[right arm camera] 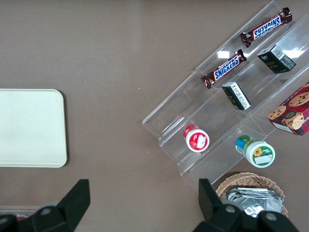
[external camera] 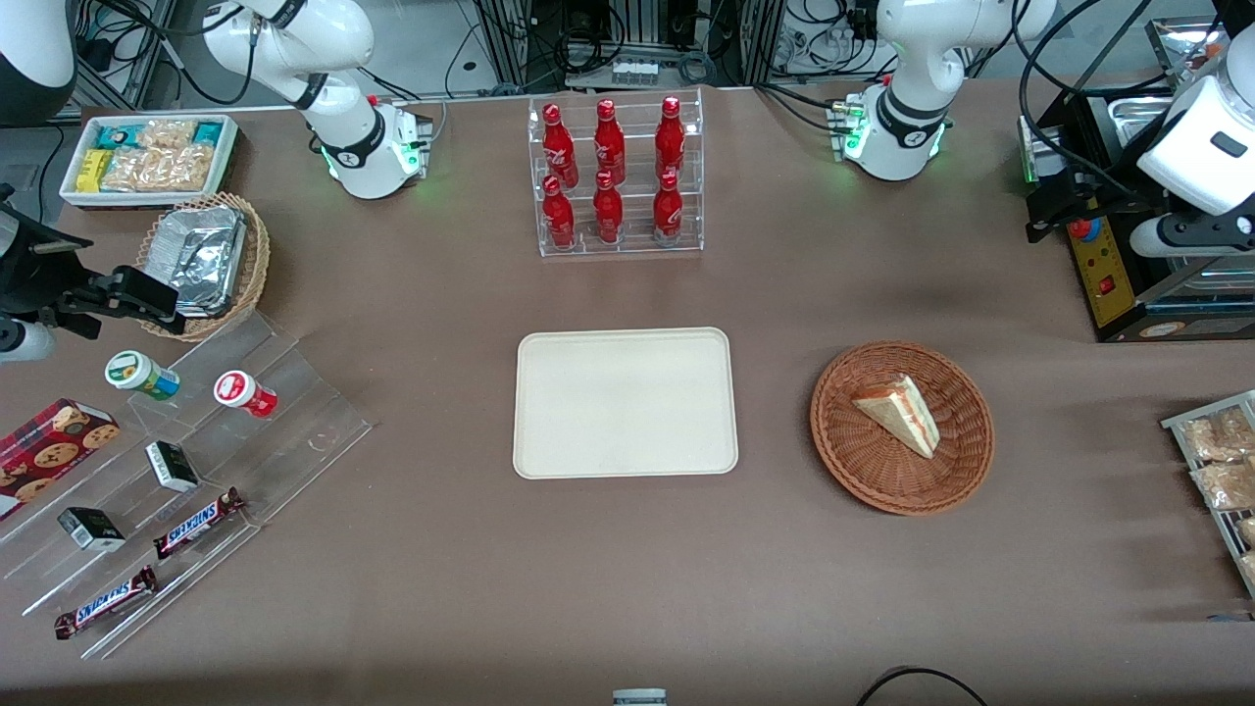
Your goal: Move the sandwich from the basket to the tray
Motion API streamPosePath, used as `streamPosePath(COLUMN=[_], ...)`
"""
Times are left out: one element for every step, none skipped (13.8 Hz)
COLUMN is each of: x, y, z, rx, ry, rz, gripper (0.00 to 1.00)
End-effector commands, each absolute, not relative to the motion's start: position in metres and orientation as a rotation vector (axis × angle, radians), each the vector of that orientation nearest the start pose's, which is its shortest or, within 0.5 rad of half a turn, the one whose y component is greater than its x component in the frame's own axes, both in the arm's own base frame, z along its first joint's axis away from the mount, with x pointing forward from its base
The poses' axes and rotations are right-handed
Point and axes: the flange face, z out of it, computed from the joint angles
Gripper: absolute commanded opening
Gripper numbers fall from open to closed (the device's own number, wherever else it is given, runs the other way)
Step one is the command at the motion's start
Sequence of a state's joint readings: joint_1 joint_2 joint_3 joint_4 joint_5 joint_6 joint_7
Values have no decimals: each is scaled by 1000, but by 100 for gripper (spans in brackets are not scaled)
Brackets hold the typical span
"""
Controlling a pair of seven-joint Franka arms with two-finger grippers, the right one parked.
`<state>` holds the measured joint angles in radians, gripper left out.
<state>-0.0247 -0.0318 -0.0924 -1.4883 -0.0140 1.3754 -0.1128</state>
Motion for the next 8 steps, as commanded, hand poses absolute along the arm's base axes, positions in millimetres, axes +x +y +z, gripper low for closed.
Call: streamPosePath(x=[512,513,513,513,514,514,515,515], y=[-64,-64,-64,-64,-64,-63,-63,-61], z=[666,664,664,663,661,659,653,649], rx=[-3152,-3153,-3152,-3152,-3153,-3152,-3150,-3149], ry=[31,33,35,35,33,31,30,25], rz=[141,144,146,146,151,158,177,189], gripper=[100,100,100,100,100,100,100,100])
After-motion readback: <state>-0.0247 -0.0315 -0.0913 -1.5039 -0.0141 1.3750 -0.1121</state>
